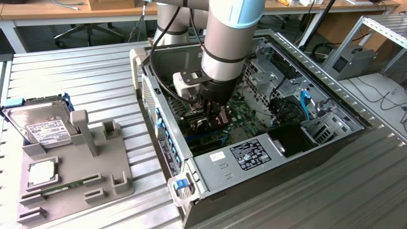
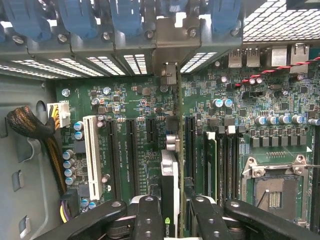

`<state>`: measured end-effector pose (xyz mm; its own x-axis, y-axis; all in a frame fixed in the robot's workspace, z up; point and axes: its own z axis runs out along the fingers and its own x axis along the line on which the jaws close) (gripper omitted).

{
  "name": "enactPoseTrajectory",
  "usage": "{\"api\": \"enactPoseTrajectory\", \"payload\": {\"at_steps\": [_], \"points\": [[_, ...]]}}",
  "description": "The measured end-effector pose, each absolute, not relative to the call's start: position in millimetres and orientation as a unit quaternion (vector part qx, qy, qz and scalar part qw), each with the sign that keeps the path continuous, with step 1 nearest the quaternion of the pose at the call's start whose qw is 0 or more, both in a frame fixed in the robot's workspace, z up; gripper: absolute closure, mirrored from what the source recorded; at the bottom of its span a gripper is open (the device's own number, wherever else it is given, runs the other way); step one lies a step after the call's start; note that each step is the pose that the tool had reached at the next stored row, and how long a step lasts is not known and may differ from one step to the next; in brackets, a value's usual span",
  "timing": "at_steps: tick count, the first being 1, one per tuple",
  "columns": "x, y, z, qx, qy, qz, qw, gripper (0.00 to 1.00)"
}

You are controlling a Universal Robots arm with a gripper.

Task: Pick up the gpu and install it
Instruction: 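Insert the gpu into the slot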

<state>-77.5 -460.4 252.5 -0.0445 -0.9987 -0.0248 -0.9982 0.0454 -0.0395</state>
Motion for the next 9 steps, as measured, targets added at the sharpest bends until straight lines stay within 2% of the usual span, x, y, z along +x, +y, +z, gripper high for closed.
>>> {"api": "enactPoseTrajectory", "payload": {"at_steps": [9], "points": [[-77.5,-460.4,252.5,-0.691,0.723,-0.006,0.023,0.73]]}}
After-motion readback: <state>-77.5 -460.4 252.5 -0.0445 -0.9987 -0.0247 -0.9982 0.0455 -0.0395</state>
